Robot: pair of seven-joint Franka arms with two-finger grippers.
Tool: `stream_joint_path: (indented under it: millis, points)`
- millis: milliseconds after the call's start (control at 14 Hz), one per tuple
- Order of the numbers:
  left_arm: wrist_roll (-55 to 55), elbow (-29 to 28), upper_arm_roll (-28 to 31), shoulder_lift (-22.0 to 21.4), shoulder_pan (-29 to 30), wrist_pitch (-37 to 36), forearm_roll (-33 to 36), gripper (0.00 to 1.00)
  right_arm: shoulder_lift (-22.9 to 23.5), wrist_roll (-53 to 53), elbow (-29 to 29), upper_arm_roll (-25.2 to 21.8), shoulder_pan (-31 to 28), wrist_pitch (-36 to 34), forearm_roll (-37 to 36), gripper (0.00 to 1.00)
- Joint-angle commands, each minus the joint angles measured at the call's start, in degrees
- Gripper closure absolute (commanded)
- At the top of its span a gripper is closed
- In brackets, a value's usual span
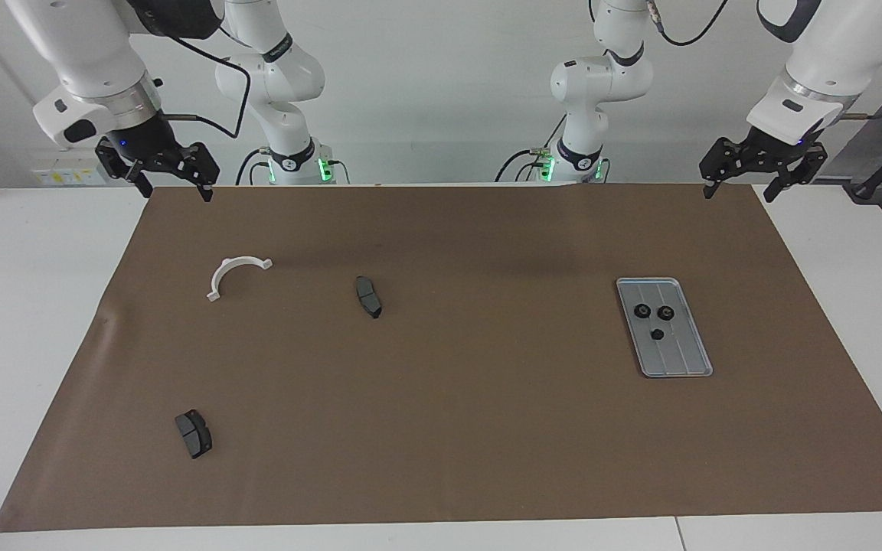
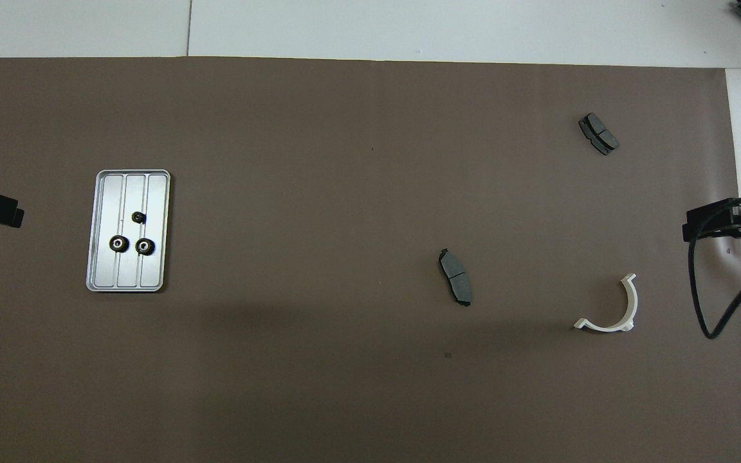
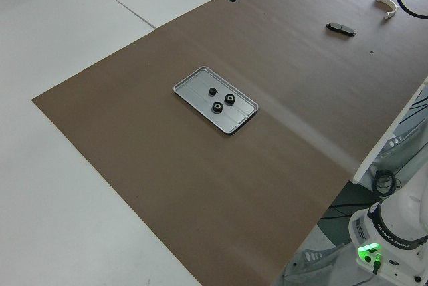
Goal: Place bearing gear from tray to pile
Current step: 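Reach the left gripper down to a black gear in the metal tray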
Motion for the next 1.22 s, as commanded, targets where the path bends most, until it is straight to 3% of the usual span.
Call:
stream_joint_path:
  millis: [0, 143, 286, 430, 1145]
  points:
    - [-1.79, -4.30, -0.22, -2.80, 0.32, 2.11, -0.45, 0.00, -1.07, -0.76, -1.20, 0.11, -0.40, 0.67, 1.13, 0.00]
    - [-3.20, -7.88, -0.31, -4.46, 0.32, 4.46, -0.63, 0.00, -1.07, -0.76, -1.29, 0.11, -0.32, 0.67, 1.13, 0.00]
    - [-3.38, -16.82, -0.31, -7.62, 0.06, 10.60, -0.89, 0.00, -1.07, -0.76, -1.20, 0.11, -0.32, 0.67, 1.13, 0.00]
    - [-3.38, -22.29, -0.22, -8.34, 0.32, 17.02, -2.29, 0.00, -1.07, -0.76, -1.29, 0.11, -0.32, 0.67, 1.13, 0.00]
    - [-3.29, -32.50, -0.22, -0.52, 0.32, 38.03, -3.35, 0.12, -1.07, -0.76, -1.29, 0.11, -0.32, 0.32, 1.13, 0.00]
